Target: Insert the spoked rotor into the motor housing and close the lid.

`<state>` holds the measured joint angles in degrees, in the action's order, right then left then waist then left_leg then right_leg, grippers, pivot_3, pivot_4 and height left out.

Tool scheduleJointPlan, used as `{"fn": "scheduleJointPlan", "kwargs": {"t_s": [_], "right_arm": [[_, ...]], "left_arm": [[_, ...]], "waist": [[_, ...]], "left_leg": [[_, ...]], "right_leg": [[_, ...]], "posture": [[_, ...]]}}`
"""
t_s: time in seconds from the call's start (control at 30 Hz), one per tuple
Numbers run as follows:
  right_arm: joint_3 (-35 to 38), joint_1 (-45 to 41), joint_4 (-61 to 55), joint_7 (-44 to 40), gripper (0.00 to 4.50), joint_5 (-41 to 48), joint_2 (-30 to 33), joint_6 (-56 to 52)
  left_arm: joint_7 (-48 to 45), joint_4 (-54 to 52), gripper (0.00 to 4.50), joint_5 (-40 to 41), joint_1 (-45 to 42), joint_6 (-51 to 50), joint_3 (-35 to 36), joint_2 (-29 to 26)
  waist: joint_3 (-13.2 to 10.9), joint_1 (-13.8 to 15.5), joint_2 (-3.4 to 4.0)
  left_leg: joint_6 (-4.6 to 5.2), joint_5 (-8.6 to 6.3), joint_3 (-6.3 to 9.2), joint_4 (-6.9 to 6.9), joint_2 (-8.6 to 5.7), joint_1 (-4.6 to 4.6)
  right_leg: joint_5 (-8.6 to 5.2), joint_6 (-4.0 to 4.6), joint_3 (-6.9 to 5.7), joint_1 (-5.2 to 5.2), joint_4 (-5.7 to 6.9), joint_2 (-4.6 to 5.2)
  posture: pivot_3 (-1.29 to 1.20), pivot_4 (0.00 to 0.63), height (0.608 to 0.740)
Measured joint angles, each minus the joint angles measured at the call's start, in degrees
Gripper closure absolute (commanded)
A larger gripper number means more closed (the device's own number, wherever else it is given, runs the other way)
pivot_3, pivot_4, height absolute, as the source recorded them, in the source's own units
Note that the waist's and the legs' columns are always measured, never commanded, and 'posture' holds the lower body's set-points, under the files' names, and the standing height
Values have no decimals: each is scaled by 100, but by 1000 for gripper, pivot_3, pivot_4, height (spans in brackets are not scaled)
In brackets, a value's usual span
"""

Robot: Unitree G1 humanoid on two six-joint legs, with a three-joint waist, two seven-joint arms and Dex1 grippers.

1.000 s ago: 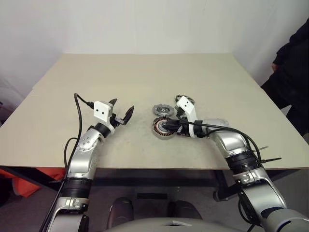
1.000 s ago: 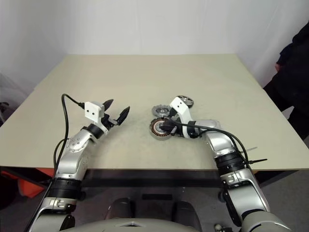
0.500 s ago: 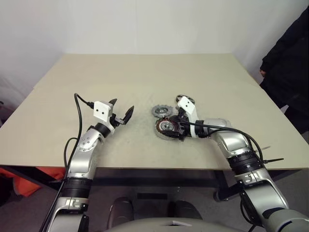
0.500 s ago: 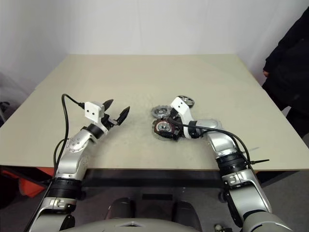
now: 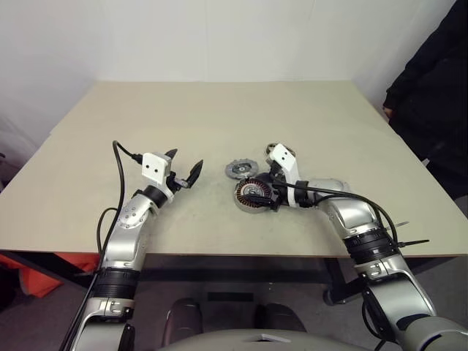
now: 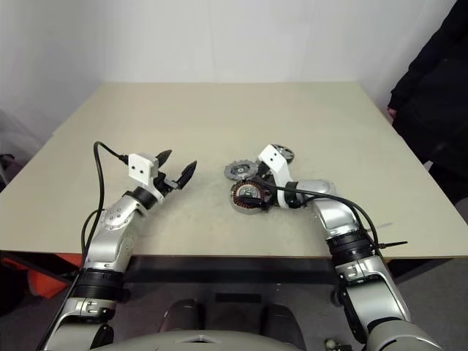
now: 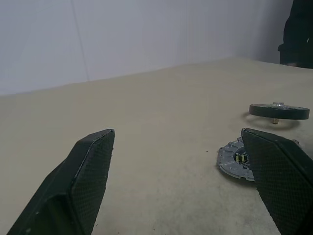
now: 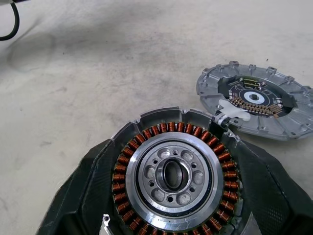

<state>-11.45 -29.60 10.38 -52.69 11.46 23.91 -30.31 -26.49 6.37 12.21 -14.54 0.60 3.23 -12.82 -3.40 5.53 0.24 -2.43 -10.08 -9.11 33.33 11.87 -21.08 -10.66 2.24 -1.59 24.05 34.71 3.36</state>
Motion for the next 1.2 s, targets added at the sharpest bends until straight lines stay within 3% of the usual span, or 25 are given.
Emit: {"fn": "scheduleJointPlan", "kwargs": {"t_s": [0.03,0.23,0.3,0.57,0.6,1.2], "right_arm": [[1,0,-30,-3,1298,1,4,1],[1,8,-226,-16,1298,2,43,4],[2,12,-237,-15,1630,14,43,-8],[3,48,-232,35,4284,-15,75,-20],[2,62,-232,38,4444,-22,79,-19],[-203,305,-235,132,4444,-225,62,86]], "left_arm": [[0,0,144,0,0,0,0,0],[-5,7,144,-2,0,2,-1,-2],[-6,12,144,-3,0,3,-1,-1],[-6,17,144,-7,0,6,-2,-1],[-6,17,144,-8,0,6,-2,-1],[-1,17,144,-74,7,8,-1,-13]], "waist": [[0,0,0],[0,0,0],[0,0,0],[0,0,0],[0,0,0],[2,-2,-3]], "left_leg": [[0,0,0,0,0,0],[0,0,0,0,0,0],[0,0,0,0,0,0],[0,0,0,0,0,0],[0,0,0,0,0,0],[0,0,0,0,-1,10]], "right_leg": [[0,0,0,0,0,0],[0,0,0,0,0,0],[0,0,0,0,0,0],[0,0,0,0,0,0],[0,0,0,0,0,0],[0,0,1,-9,1,0]], "posture": [[0,0,740],[0,0,740],[0,0,740],[0,0,740],[0,0,740],[0,0,740]]}}
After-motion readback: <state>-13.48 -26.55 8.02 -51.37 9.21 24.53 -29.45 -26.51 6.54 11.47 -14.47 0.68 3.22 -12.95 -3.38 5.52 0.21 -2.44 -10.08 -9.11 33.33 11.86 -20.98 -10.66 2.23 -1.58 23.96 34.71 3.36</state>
